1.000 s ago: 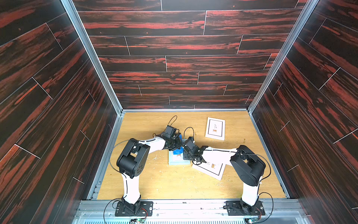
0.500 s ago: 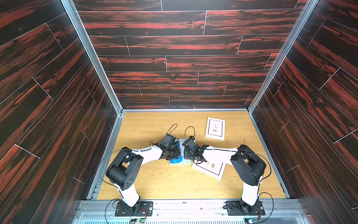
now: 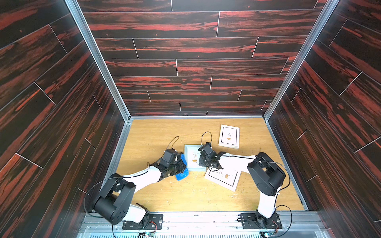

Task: Wipe the picture frame with a cloth
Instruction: Move the picture frame to the center of the board, then adjust the cleaning item.

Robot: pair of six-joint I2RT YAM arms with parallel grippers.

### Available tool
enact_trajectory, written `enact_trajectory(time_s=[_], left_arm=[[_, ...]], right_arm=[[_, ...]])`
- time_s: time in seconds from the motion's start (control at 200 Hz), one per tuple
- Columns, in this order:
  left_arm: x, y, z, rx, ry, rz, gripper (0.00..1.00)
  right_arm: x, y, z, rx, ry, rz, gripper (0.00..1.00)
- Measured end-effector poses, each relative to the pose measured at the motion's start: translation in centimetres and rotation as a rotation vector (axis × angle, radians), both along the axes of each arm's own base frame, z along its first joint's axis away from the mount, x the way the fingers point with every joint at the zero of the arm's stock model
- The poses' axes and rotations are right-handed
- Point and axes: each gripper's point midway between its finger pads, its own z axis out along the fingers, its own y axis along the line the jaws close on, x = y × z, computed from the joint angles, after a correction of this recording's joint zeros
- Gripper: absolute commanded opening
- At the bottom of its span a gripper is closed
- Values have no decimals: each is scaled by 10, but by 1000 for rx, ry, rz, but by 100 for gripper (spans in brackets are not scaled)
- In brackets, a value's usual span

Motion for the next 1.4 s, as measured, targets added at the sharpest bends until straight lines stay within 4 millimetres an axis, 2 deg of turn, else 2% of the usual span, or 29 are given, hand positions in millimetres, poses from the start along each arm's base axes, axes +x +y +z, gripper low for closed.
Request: enact_trajectory(time_s=[0.215, 0.431, 0.491, 0.646, 0.711, 0.887, 1.087, 1.248, 1.398], left_arm=[[21, -3, 41, -75, -173, -18, 0], [25, -14, 61, -131, -251, -73, 0], [26, -17, 66, -149, -270, -83, 0], [28, -24, 80, -196, -316, -107, 0], [29, -27, 83, -213, -328, -117, 0], [34, -35, 90, -268, -351, -128, 0], [43, -47, 119, -390, -446, -146, 0], [43, -52, 133, -461, -511, -163, 0], [38, -59, 140, -524, -555, -177, 0]], right_arm=[[12, -45, 1, -27, -3, -66, 0], [20, -77, 1, -39, -4, -101, 20], [21, -82, 3, -44, -5, -102, 24], [21, -91, 9, -70, -9, -87, 43], [20, -92, 14, -76, -13, -76, 47], [19, -86, 49, -22, -65, -29, 56], [12, -56, 118, 198, -173, 82, 61], [-5, -29, 175, 437, -266, 188, 64], [-19, -7, 195, 628, -274, 274, 65]])
